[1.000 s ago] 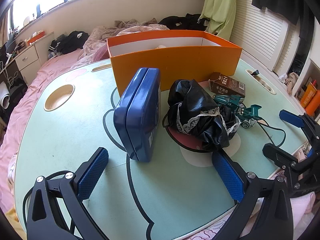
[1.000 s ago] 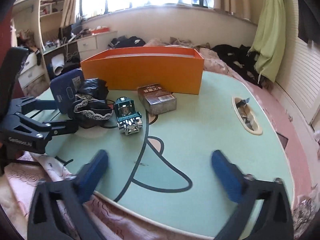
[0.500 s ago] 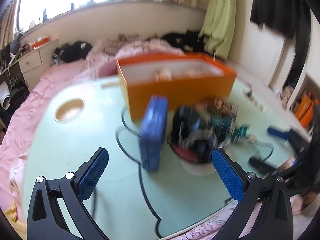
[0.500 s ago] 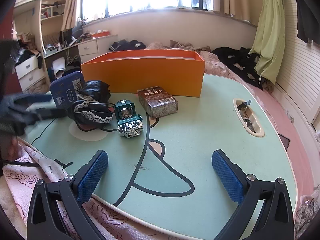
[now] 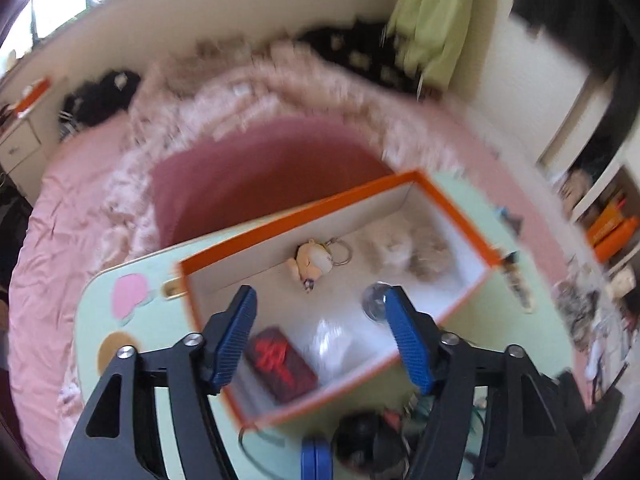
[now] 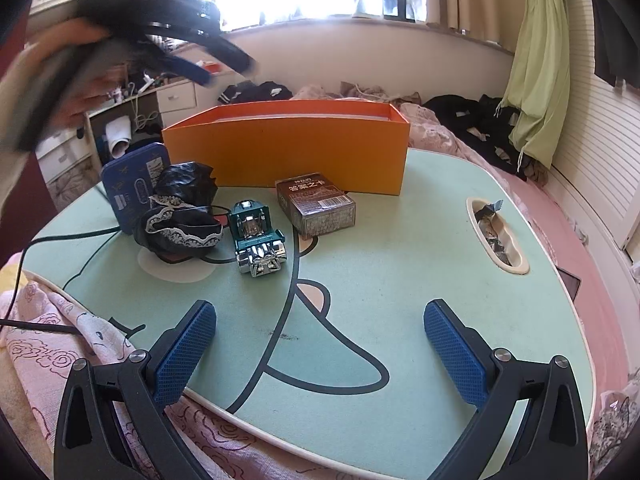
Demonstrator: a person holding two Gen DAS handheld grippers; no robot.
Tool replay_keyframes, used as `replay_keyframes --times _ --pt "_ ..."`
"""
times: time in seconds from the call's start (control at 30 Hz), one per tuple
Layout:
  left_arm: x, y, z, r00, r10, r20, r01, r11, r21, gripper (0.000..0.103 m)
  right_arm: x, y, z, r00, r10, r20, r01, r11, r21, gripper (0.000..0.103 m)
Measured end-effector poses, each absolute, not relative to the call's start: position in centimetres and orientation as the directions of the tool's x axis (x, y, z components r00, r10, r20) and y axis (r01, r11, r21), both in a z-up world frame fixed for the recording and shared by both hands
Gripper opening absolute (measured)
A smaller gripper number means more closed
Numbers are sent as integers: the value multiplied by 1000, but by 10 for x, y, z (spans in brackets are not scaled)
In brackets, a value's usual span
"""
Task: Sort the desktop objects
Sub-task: 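Reach into the orange box and grasp the small figurine with the left gripper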
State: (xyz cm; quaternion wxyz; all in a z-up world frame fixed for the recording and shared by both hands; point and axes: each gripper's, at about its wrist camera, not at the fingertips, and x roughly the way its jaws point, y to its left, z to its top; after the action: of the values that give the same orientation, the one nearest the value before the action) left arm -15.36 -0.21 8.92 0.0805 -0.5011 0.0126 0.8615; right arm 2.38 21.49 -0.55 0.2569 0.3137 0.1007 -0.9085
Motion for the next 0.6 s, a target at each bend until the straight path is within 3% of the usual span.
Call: replay_keyframes --times 0.2,0.23,0.27,0.6 --pt "-212 24 31 -364 -37 -931 -141 -986 94 65 24 212 -1 -674 -405 -618 530 -848 -22 103" --pt "-216 25 26 -357 -34 -934 -134 -987 87 60 24 212 -2 -674 -405 -618 530 -848 -22 103" --pt "-219 25 23 -348 -20 -937 -131 -989 70 44 24 212 -2 -674 -405 -618 530 -848 -22 103" --pt "-176 14 77 -530 114 -840 -165 -986 -30 44 24 210 -1 -675 -405 -617 529 -848 -22 103"
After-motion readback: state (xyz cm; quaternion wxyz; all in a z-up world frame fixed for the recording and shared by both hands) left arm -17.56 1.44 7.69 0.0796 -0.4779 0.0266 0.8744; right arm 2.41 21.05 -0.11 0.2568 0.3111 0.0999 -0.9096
